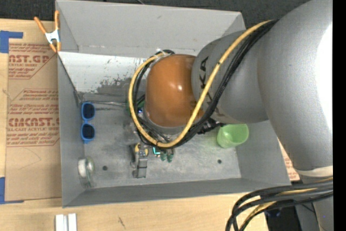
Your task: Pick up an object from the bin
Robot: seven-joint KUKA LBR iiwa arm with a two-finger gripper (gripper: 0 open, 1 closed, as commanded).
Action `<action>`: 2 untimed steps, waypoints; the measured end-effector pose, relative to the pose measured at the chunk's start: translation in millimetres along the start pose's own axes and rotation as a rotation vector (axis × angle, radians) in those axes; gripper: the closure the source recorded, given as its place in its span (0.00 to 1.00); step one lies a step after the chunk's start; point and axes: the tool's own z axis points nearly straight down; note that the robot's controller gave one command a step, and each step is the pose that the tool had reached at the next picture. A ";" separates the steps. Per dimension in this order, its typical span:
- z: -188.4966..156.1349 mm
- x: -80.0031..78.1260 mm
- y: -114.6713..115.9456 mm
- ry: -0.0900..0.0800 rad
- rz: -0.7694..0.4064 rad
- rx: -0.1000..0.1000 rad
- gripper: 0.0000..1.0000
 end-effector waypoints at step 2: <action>60.0 -26.4 -24.2 -0.005 0.056 -0.003 0.00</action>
Offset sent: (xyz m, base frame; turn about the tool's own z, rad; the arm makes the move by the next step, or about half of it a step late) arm 0.0561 -0.0722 -0.0506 0.0814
